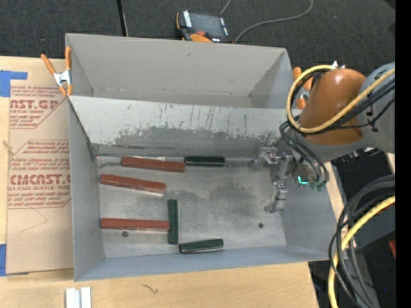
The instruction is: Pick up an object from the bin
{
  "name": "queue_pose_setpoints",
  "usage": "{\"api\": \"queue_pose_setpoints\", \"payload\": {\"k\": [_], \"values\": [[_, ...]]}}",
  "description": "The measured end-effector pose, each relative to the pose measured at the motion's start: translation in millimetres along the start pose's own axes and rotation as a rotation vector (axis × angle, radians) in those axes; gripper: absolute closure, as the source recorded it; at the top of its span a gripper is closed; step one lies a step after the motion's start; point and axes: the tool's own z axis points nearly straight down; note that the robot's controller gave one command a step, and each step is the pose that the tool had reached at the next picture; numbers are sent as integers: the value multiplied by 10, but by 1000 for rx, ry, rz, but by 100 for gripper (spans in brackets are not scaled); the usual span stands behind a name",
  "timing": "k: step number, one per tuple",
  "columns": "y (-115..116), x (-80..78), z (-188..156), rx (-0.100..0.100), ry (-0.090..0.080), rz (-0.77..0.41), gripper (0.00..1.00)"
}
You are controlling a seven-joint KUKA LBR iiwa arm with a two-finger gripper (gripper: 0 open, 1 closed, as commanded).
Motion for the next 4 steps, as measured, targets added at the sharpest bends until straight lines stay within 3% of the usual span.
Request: {"api": "queue_pose_setpoints", "payload": {"k": [1,2,3,4], "values": [[573,674,174,-3,2,-72,0],[1233,692,591,-3,-9,-87,0],[1432,696,695,0,-11,-33,0],[1431,717,690,1,-2,-34,100]]}}
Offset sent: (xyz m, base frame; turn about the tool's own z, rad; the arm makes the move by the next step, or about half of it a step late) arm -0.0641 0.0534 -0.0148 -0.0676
